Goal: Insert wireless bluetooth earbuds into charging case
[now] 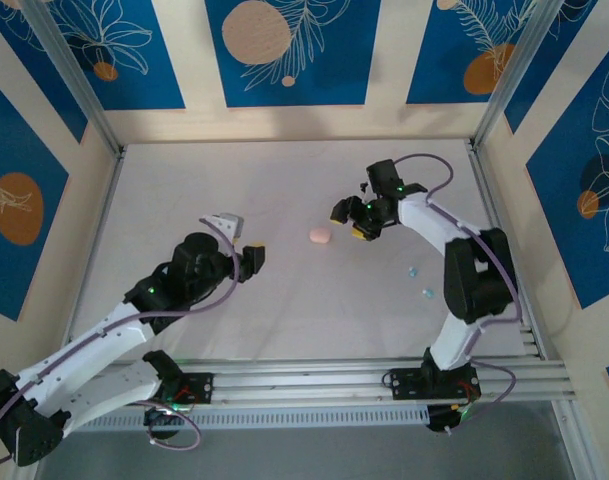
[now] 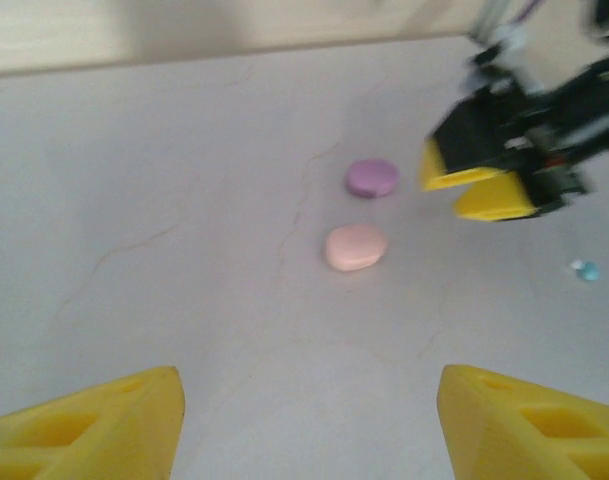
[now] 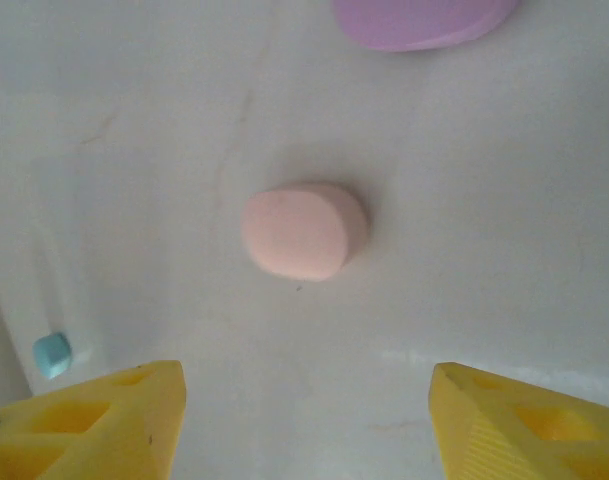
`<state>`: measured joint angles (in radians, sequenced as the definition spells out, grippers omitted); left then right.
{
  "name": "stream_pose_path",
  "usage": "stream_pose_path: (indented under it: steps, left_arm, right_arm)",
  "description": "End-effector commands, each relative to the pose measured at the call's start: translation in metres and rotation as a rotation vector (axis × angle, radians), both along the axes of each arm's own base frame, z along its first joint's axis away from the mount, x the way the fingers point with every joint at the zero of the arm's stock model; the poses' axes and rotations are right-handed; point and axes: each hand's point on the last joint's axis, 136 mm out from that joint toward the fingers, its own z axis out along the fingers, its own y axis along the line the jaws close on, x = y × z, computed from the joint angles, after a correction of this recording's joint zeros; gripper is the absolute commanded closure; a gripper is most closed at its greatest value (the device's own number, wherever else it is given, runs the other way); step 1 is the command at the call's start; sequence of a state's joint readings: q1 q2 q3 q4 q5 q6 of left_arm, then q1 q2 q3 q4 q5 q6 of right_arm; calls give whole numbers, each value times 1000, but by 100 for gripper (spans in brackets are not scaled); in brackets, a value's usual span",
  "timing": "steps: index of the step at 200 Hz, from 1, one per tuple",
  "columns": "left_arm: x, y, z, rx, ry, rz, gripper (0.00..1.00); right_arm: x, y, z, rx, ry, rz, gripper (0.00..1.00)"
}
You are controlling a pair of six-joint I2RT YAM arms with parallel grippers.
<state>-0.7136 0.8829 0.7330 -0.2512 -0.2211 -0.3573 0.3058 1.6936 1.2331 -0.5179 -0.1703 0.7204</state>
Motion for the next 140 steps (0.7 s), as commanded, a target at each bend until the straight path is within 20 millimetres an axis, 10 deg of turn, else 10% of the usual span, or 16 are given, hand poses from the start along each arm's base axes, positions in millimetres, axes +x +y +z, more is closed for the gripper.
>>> stream_pose_path:
  steps: [1, 70, 140]
  left_arm:
    - [9, 35, -18, -21, 116, 198, 33]
    - [-7, 176, -113, -42, 487, 840, 19]
    - [-20, 227, -164, -13, 654, 1033, 7]
  right_arm:
    - [-17, -1, 14, -1, -38, 26, 34]
    - [-49, -1, 52, 58, -94, 30, 33]
    - [-68, 3, 47, 120, -38, 22, 33]
